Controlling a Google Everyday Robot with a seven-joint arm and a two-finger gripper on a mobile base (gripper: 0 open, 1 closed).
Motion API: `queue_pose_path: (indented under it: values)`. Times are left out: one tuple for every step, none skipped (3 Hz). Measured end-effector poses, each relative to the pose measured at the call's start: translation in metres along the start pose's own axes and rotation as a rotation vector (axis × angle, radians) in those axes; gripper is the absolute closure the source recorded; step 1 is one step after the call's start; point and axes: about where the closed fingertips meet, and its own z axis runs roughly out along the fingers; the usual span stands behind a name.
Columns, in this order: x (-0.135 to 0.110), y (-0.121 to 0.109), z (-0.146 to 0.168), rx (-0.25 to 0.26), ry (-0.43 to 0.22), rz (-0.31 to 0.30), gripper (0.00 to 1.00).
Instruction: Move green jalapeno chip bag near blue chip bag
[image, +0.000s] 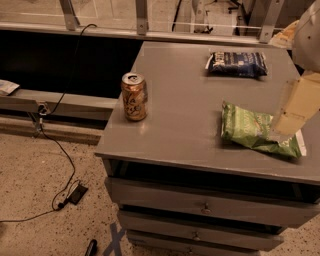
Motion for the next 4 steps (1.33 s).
queue_pose_path:
  values:
    - [0.000,0.000,0.000,0.000,0.000,0.000,0.00]
    - [0.021,-0.008,0.016,-0.012,0.023,0.031,0.00]
    - [0.058,-0.017,0.048,-0.038,0.026,0.106,0.00]
    - [0.084,-0.023,0.086,-0.068,0.013,0.174,0.00]
